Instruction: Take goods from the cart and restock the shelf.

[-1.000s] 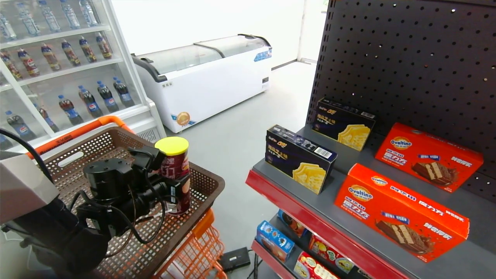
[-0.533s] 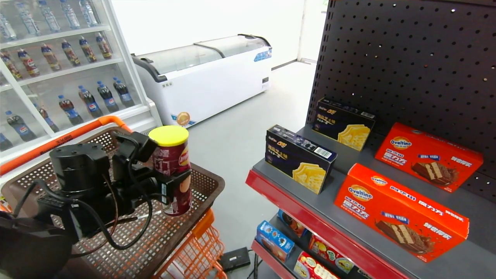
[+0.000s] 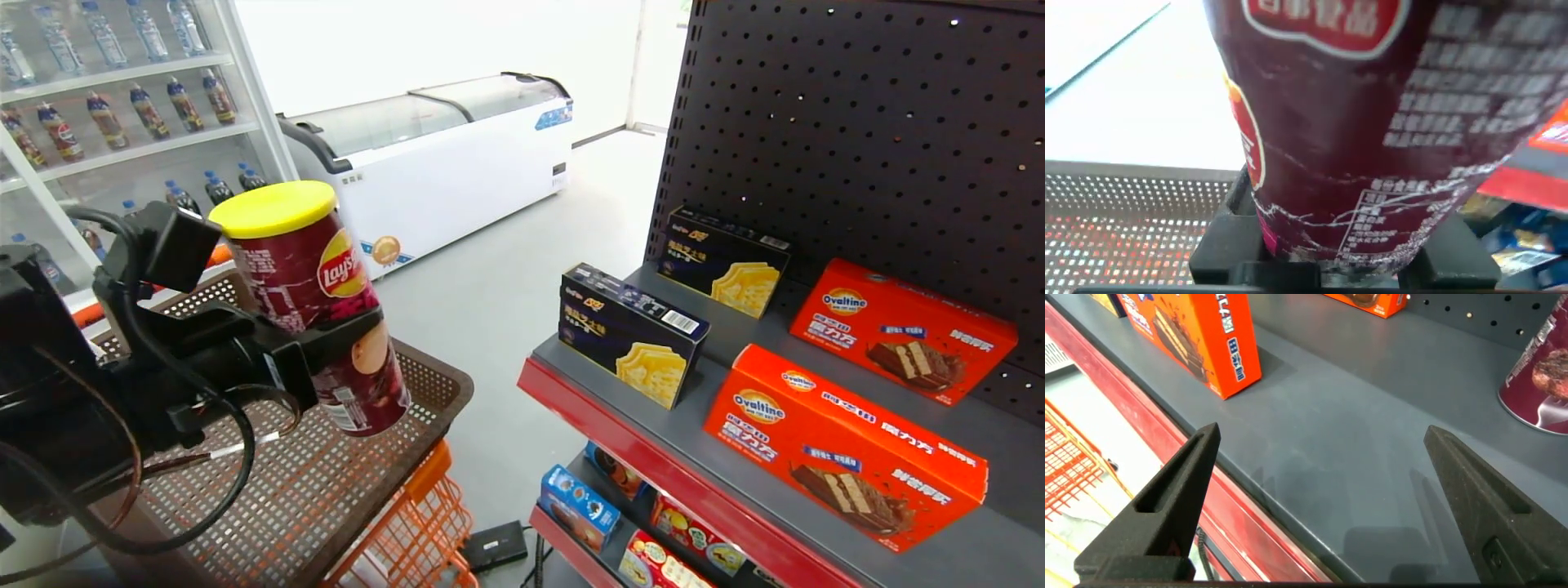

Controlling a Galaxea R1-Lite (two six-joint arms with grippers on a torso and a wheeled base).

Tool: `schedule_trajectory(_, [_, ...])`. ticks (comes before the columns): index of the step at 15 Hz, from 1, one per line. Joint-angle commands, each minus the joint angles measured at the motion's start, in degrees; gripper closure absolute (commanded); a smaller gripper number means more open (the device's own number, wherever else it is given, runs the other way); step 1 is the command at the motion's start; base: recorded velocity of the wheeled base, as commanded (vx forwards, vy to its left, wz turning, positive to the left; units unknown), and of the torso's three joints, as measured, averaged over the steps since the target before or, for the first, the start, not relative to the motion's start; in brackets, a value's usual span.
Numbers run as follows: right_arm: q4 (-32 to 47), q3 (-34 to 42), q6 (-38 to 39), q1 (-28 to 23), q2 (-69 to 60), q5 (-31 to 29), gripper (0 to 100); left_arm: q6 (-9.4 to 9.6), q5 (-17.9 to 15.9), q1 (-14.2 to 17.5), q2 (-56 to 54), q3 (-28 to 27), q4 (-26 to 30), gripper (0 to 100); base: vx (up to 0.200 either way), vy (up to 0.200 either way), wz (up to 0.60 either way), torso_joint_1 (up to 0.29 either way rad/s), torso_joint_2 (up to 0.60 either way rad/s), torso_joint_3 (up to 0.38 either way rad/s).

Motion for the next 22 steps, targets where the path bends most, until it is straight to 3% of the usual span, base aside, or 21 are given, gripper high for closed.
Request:
schedule_trajectory(1, [0.0, 0.0, 0.0, 0.0, 0.0, 0.0, 0, -1.22, 0.1, -2.7, -6.1, 0.1, 2.1, 100, 0.000, 0.000, 0.00, 0.000, 0.00, 0.000])
schedule_trajectory(4, [0.0, 0.0, 0.0, 0.0, 0.0, 0.0, 0, -3.86, 0.1, -4.4, -9.5, -2.4, 9.2, 100, 0.000, 0.000, 0.00, 0.000, 0.00, 0.000])
schedule_trajectory(10, [0.0, 0.0, 0.1, 0.0, 0.0, 0.0, 0, -3.94, -2.1, -4.9, -12.4, -1.7, 10.6, 100, 0.000, 0.000, 0.00, 0.000, 0.00, 0.000])
schedule_trajectory(14, [0.0, 0.0, 0.1, 0.0, 0.0, 0.0, 0, -3.77, -3.2, -4.9, -12.9, 2.6, 10.5, 100, 0.000, 0.000, 0.00, 0.000, 0.00, 0.000])
schedule_trajectory(17, [0.0, 0.0, 0.0, 0.0, 0.0, 0.0, 0, -3.68, -8.3, -4.9, -13.4, 3.2, 10.6, 100, 0.000, 0.000, 0.00, 0.000, 0.00, 0.000])
schedule_trajectory(22, [0.0, 0.0, 0.0, 0.0, 0.0, 0.0, 0, -3.77, -11.5, -6.1, -14.9, 2.9, 11.0, 100, 0.000, 0.000, 0.00, 0.000, 0.00, 0.000])
